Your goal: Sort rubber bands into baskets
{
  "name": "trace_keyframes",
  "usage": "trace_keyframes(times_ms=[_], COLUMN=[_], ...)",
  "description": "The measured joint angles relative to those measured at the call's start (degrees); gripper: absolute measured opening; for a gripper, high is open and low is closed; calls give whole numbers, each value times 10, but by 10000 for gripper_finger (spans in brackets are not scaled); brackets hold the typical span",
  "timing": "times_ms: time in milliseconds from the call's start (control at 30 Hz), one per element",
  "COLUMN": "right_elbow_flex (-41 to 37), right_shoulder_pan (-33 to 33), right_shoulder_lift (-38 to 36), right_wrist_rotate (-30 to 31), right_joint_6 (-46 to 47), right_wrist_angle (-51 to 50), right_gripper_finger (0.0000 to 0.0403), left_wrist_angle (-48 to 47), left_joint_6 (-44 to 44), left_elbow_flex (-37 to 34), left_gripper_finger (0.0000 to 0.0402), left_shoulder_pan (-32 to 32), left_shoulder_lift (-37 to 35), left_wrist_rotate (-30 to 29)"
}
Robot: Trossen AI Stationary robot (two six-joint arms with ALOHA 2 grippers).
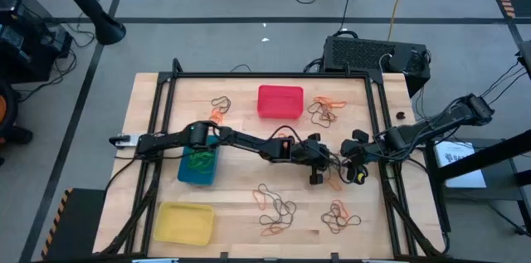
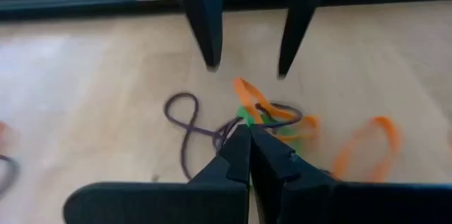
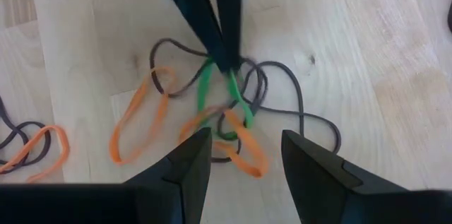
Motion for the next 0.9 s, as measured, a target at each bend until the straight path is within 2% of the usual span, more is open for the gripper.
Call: trace_keyframes(times_ms=[300,533,633,767,900], right_elbow_flex=[0,0,0,0,0], right_shoulder_pan=[0,0,0,0,0], right_shoulder_lift=[0,0,0,1,2], right_wrist_rotate=[0,3,11,36,50], right_joint_6=[0,0,0,-8,-22], right_wrist_angle=[0,4,7,27,54], right_gripper_finger=[165,165,165,165,165], left_wrist_angle=[-167,-263,-337,-488,-646], left_joint_6=[71,92,98,86,25], left_elbow_flex=[1,1,0,1,1], left_gripper_finger=[3,2,2,2,2], left_shoulder_pan=[-5,-18,-24,-31,-36], left_shoulder_lift=[-93,-118,-130,-164,-200], left_wrist_rotate=[-15,-21,-70,-151,-185])
